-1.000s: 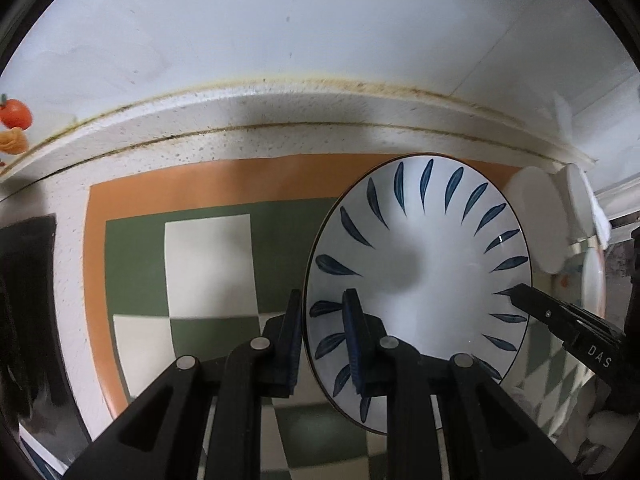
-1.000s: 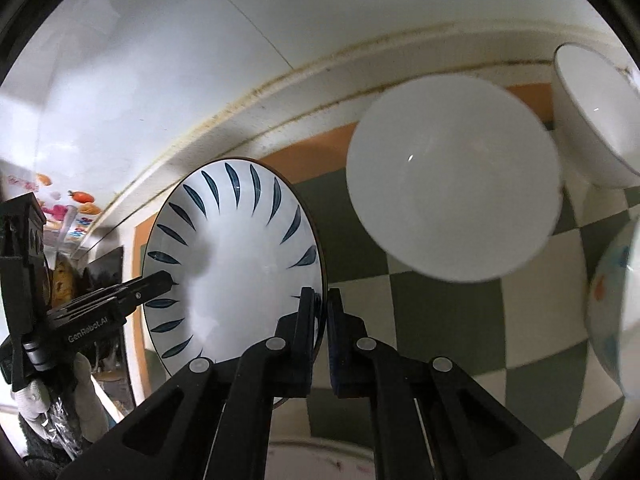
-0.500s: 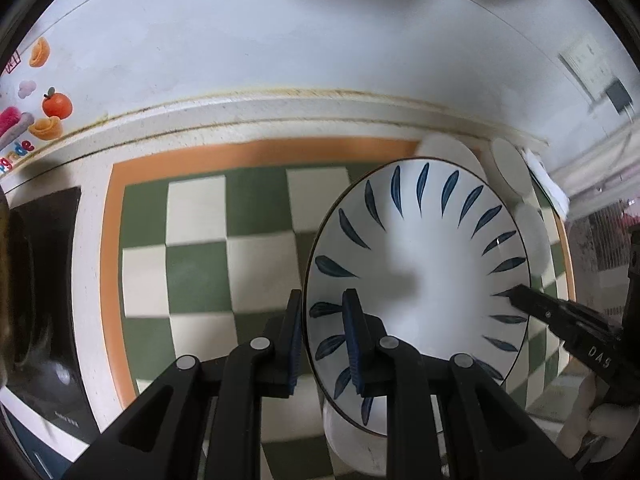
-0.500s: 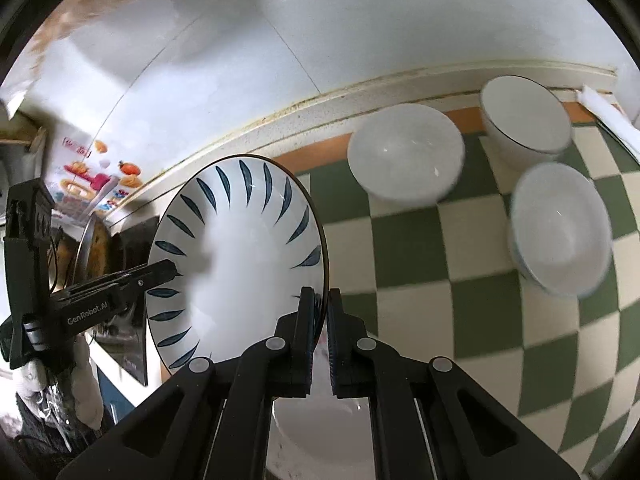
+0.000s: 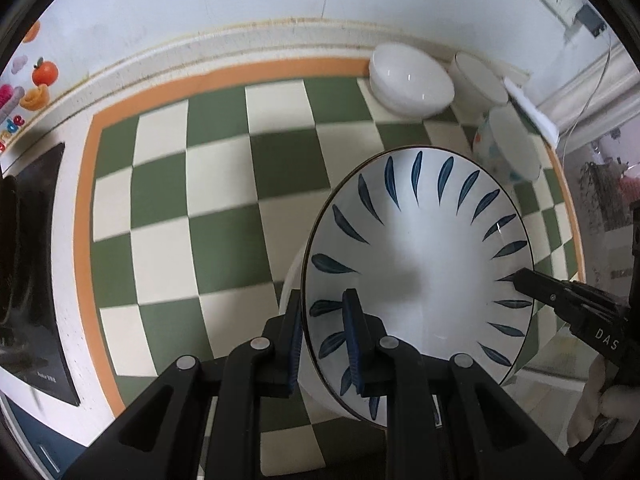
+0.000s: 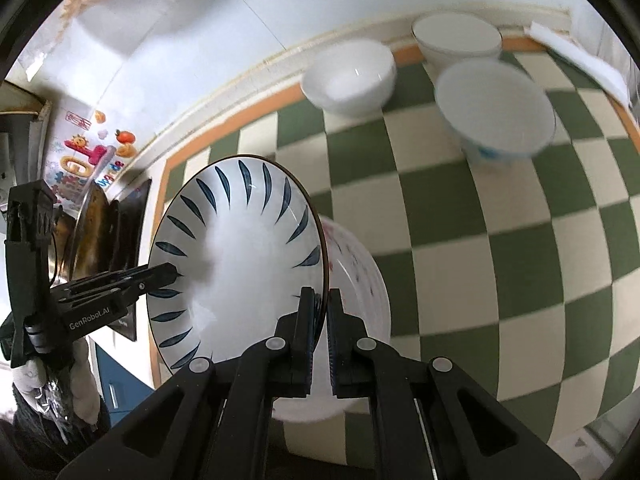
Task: Organize plates and bowls
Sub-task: 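Carry the blue-striped plate and lower it onto the plate stack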
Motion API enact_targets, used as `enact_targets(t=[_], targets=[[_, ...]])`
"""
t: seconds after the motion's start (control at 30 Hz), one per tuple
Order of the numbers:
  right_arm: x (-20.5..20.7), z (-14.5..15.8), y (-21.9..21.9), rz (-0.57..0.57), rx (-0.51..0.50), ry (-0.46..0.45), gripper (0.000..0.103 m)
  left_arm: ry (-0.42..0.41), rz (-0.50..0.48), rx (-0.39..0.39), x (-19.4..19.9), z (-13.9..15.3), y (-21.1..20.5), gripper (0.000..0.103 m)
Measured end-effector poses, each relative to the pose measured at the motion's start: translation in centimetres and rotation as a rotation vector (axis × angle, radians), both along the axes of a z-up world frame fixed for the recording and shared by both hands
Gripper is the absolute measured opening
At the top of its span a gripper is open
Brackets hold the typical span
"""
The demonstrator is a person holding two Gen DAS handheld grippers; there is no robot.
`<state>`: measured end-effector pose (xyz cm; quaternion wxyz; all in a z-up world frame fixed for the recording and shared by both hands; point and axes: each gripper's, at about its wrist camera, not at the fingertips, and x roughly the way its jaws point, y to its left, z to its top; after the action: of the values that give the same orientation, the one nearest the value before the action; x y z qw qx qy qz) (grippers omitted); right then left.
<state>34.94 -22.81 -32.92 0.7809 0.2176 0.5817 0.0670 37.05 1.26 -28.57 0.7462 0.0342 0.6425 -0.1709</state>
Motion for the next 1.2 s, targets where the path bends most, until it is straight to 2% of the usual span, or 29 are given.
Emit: enact_targets(t=[0.43, 0.77, 1.2], targets=[[-0.5, -5.3, 0.9, 0.031, -0.018, 0.072, 0.007, 0.086, 0.026, 0.040, -1.2, -5.5, 0.4, 0.017], [0.2, -6.6, 0.1, 0.011, -0.018, 0.102, 0.007, 0.103, 0.011, 0.054, -1.2, -6.5, -0.2, 0.017], [0.8, -6.6, 0.2, -0.001, -0.020, 0.125, 0.010, 0.116, 0.045, 0.063, -1.1, -6.6, -0.2, 0.017]])
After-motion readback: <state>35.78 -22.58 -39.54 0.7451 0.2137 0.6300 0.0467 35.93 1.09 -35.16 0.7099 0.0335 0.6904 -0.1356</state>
